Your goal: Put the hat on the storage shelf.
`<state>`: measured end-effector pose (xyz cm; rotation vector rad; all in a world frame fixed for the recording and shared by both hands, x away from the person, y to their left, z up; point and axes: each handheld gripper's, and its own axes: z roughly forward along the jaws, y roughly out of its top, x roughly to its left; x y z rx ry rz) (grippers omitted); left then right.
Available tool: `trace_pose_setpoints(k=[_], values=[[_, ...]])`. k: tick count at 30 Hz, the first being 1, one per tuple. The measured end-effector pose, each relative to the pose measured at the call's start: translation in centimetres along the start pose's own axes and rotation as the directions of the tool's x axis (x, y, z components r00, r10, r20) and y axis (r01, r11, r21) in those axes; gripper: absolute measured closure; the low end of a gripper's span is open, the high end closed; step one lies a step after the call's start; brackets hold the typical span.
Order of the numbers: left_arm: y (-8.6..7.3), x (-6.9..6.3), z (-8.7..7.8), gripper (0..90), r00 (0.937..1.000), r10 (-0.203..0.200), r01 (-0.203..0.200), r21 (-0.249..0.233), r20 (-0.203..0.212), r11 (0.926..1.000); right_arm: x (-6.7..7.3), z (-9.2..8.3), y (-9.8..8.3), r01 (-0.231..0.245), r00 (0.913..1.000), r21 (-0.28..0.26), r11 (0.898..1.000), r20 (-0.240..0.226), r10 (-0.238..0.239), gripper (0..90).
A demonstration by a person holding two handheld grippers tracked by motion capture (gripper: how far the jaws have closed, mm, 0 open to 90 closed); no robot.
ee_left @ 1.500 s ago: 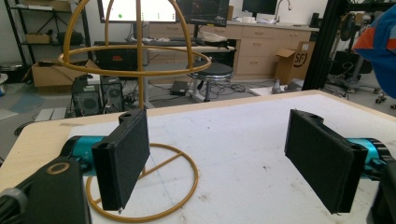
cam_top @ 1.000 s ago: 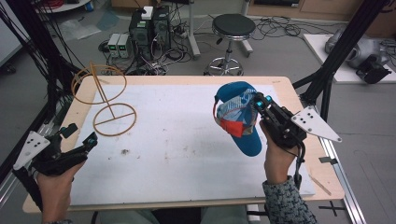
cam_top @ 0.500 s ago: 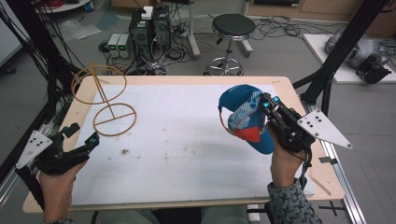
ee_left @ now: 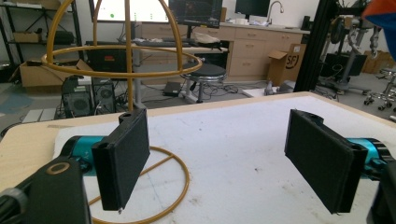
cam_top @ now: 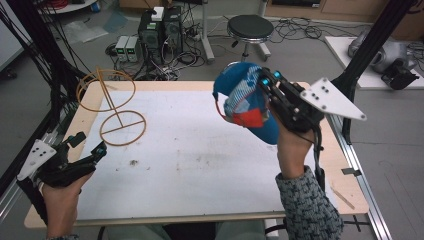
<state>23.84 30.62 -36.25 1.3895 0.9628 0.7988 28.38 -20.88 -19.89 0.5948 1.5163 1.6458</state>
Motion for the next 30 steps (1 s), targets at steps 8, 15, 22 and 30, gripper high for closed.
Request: trace_pose_setpoints(k=[8,15,22,30], values=[[0.2,0.3,-0.4,22.2,1.0,-0.004,0.004,-0.012,-0.006,0.9999,1.1,5.2,1.5,-0.016,0.9976,0.02,1.0,-0.066,0.018,90.0],[0.3,0.5,-0.6,22.2,0.9999,-0.014,0.014,-0.024,-0.007,0.9996,2.1,10.6,3.0,-0.021,0.9952,0.023,0.999,-0.095,0.024,90.0],[0.6,0.5,-0.8,22.4,0.9999,-0.017,0.017,-0.04,-0.002,0.9991,2.8,14.8,3.4,-0.04,0.9917,0.044,0.998,-0.12,0.045,90.0],[1.1,0.6,-1.4,22.4,0.9998,-0.02,0.02,-0.065,-0.006,0.9977,3.8,20.0,4.4,-0.062,0.9655,0.042,0.997,-0.251,0.071,90.0]])
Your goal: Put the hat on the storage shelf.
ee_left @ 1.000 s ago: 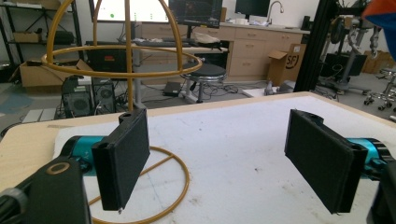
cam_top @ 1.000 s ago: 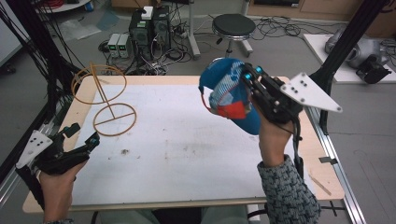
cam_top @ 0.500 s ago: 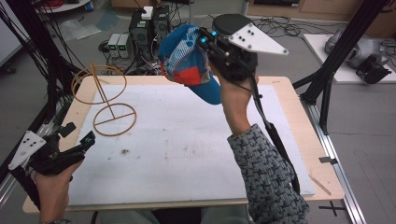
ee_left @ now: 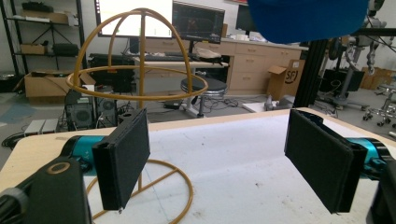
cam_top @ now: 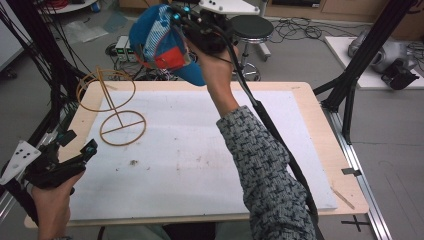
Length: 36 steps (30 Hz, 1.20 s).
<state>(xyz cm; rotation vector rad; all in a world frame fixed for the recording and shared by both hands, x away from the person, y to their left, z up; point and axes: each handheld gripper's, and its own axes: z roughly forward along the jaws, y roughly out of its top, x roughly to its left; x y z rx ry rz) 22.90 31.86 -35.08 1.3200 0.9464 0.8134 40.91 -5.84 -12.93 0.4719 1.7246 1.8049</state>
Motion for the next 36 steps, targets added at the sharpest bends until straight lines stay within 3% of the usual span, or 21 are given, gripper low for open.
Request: trace_pose_setpoints(k=[2,3,5,6,10,20,30,36], values=[[0.0,0.0,-0.1,22.4,1.0,-0.001,0.001,-0.003,-0.001,1.0,0.1,0.6,0.1,-0.006,1.0,-0.001,1.0,-0.008,0.006,90.0],[0.1,0.0,-0.1,22.4,1.0,-0.003,0.003,-0.007,-0.001,1.0,0.4,1.9,0.2,-0.004,0.9999,0.006,1.0,-0.014,0.004,90.0],[0.2,0.1,-0.2,22.4,1.0,-0.002,0.002,-0.008,-0.001,1.0,0.5,2.3,0.2,-0.008,0.9998,0.005,1.0,-0.016,0.008,90.0],[0.2,0.1,-0.3,22.4,1.0,-0.003,0.003,-0.014,-0.001,0.9999,1.1,3.6,0.0,-0.011,0.9997,0.011,1.0,-0.021,0.012,90.0],[0.4,0.3,-0.6,22.4,1.0,-0.007,0.007,-0.023,-0.006,0.9997,1.8,5.7,-0.6,-0.029,0.999,0.023,0.999,-0.033,0.03,90.0],[0.7,0.6,-1.0,22.4,0.9998,-0.014,0.013,-0.039,-0.011,0.9991,4.0,10.0,-1.9,-0.028,0.9983,0.053,0.998,-0.05,0.03,90.0],[0.7,0.9,-1.3,22.4,0.9996,-0.024,0.024,-0.047,-0.014,0.9986,6.1,12.5,-3.1,-0.02,0.9954,0.082,0.996,-0.092,0.028,90.0],[0.8,0.9,-1.4,22.4,0.9996,-0.025,0.024,-0.052,-0.016,0.9984,7.5,13.6,-4.6,0.016,0.993,0.13,0.991,-0.118,-0.001,90.0]])
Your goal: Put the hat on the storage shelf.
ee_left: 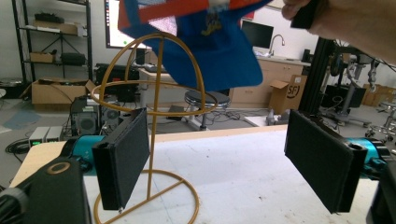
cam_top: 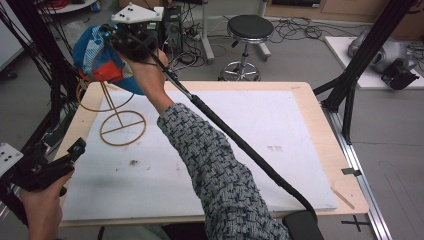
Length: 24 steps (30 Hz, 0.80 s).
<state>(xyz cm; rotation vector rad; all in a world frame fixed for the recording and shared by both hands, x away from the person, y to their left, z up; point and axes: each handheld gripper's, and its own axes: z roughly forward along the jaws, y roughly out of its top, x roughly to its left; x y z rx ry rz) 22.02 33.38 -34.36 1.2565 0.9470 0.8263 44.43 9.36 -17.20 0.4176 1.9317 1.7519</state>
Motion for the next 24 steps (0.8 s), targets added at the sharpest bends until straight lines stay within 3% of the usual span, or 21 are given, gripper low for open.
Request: trace_pose_setpoints(k=[3,24], values=[[0.0,0.0,0.0,22.4,1.0,0.0,0.0,0.001,0.0,1.0,0.9,0.6,-0.6,0.029,0.9995,0.024,0.999,-0.013,-0.029,90.0],[0.1,0.3,-0.2,22.4,1.0,-0.001,0.001,-0.005,-0.007,1.0,3.5,2.7,-2.7,0.067,0.9944,0.083,0.994,-0.088,-0.059,90.0]])
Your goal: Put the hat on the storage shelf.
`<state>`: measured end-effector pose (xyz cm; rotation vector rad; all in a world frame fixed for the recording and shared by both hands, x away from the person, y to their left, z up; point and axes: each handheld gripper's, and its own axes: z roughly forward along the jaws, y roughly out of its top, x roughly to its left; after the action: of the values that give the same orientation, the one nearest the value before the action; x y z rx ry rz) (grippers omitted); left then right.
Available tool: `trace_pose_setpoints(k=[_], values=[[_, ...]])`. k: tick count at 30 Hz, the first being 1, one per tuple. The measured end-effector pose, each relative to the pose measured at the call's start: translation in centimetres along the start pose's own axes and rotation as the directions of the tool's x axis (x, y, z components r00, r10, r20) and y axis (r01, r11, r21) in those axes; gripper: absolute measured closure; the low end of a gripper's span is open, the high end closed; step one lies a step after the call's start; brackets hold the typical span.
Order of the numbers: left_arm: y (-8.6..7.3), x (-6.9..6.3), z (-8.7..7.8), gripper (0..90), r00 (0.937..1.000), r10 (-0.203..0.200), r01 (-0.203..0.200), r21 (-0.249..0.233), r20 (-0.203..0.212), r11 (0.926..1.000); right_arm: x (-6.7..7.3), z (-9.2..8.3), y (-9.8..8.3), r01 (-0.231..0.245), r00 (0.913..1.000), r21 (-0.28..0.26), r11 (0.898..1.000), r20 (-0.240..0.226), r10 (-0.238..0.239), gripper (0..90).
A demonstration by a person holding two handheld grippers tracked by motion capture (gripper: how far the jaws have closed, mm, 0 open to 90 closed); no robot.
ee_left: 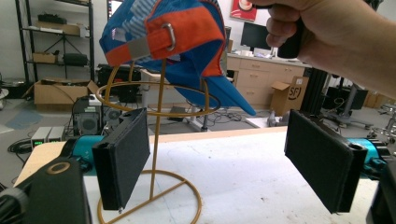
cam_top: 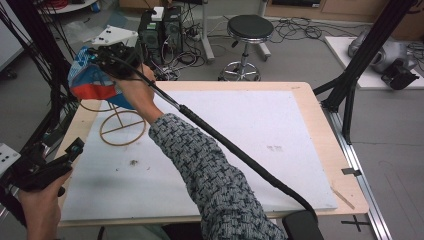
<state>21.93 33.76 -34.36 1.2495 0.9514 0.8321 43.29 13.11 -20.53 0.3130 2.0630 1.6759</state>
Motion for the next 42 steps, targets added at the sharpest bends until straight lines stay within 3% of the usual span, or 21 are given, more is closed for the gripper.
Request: trace_pose_setpoints(k=[12,15,19,20,30,35,42], values=[[0.0,0.0,0.0,22.4,1.0,-0.001,0.001,0.001,0.0,1.0,1.1,1.3,-0.5,0.031,0.9991,0.035,0.999,-0.032,-0.029,90.0],[0.0,0.1,-0.1,22.4,1.0,-0.001,0.001,-0.002,-0.001,1.0,1.8,2.1,-0.4,0.069,0.9968,0.047,0.997,-0.044,-0.067,90.0],[0.2,0.2,-0.2,22.4,1.0,-0.003,0.003,-0.009,-0.004,0.9999,2.5,2.6,-0.3,0.078,0.9957,0.044,0.996,-0.054,-0.075,90.0],[0.2,0.2,-0.3,22.4,1.0,-0.006,0.006,-0.011,-0.005,0.9999,2.9,3.0,-0.4,0.101,0.9936,0.053,0.993,-0.055,-0.098,90.0],[0.2,0.2,-0.3,22.4,1.0,-0.007,0.007,-0.012,-0.005,0.9999,3.0,3.5,-1.1,0.097,0.9941,0.086,0.992,-0.056,-0.093,90.0],[0.2,0.2,-0.2,22.4,1.0,-0.005,0.005,-0.011,-0.004,0.9999,3.1,3.5,-1.0,0.123,0.9911,0.075,0.99,-0.061,-0.118,90.0],[0.1,0.2,-0.2,22.4,1.0,-0.005,0.005,-0.008,-0.002,1.0,2.8,3.0,0.4,0.12,0.9917,0.016,0.993,-0.048,-0.12,90.0]])
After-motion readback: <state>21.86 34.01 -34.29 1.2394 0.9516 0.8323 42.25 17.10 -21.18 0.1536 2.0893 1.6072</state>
